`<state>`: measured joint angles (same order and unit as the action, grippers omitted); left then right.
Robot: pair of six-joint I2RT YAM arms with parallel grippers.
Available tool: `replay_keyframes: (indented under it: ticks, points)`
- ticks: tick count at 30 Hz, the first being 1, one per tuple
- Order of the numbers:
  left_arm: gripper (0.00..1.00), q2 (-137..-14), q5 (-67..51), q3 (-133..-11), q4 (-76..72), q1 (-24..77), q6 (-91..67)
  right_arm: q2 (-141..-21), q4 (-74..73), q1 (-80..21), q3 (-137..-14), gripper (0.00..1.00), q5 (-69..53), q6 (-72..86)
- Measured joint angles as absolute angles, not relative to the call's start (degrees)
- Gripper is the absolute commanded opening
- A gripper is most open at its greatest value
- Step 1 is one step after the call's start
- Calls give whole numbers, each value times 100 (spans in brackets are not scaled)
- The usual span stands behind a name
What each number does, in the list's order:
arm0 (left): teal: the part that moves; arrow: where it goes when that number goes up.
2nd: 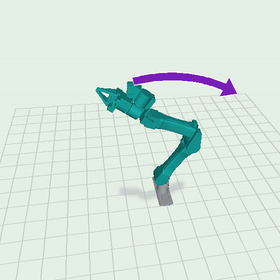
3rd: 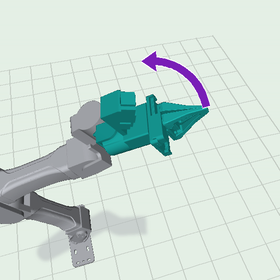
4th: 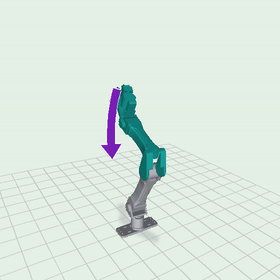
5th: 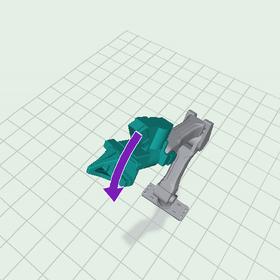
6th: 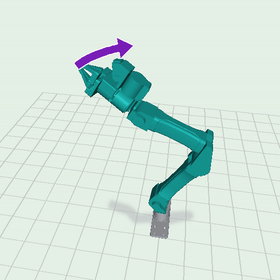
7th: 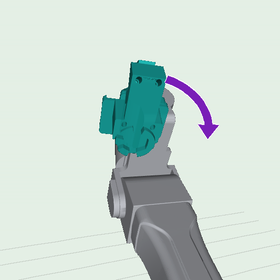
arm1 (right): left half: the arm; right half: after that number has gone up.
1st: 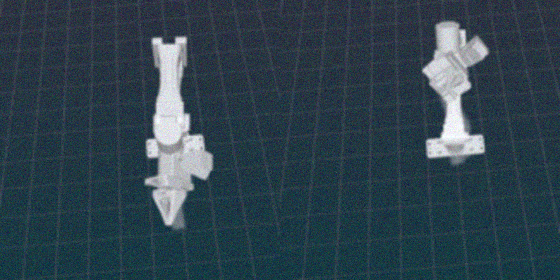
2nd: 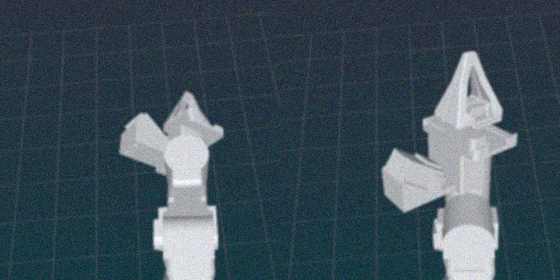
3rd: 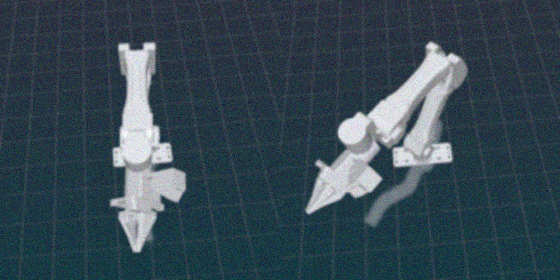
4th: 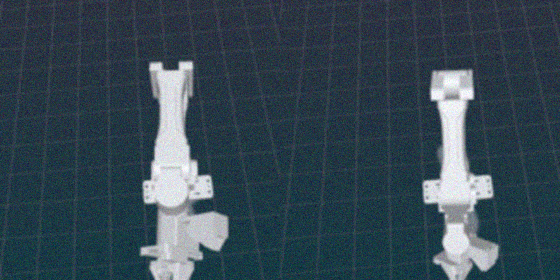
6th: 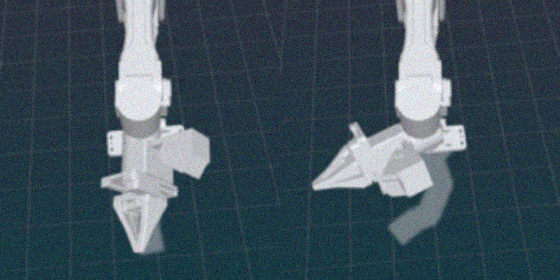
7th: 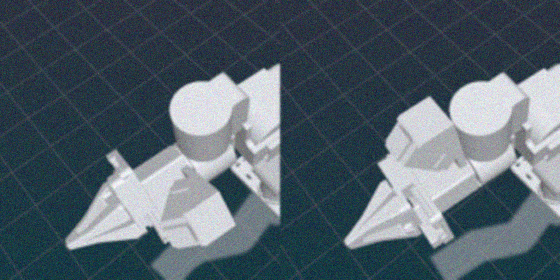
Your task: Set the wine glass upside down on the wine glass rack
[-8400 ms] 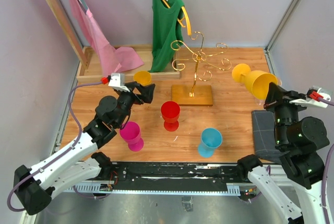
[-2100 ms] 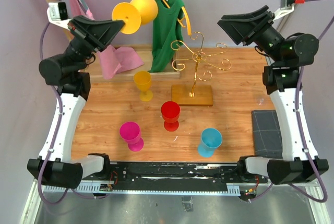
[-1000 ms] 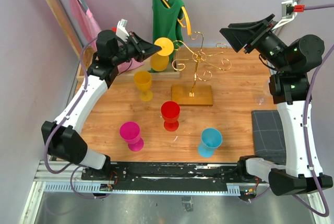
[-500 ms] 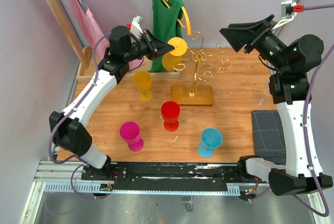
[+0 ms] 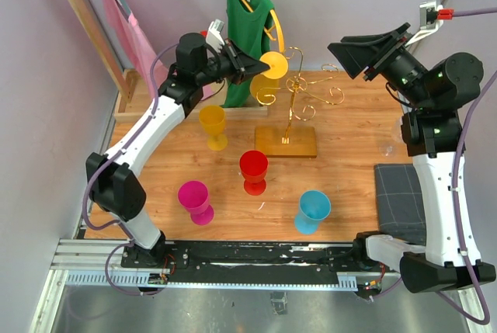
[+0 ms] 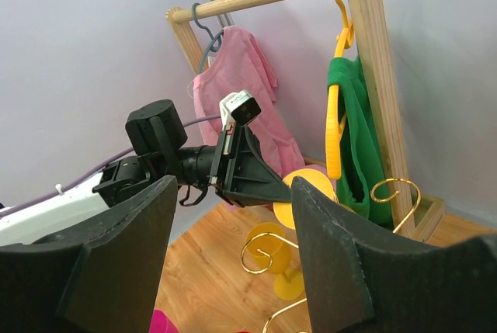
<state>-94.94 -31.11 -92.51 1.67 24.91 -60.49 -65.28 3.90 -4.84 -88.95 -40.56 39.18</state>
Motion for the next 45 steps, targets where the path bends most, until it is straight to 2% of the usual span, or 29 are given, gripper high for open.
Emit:
replay_keyframes:
  ticks: [22, 45]
  points:
    - [0, -9662, -2399, -9266, -279, 2473, -6296, -6508, 176, -484, -8895, 62, -4045, 3830]
    - [0, -8965, -2447, -8084, -718, 2165, -6519, -6514, 187, -484, -8864, 62, -4045, 3833]
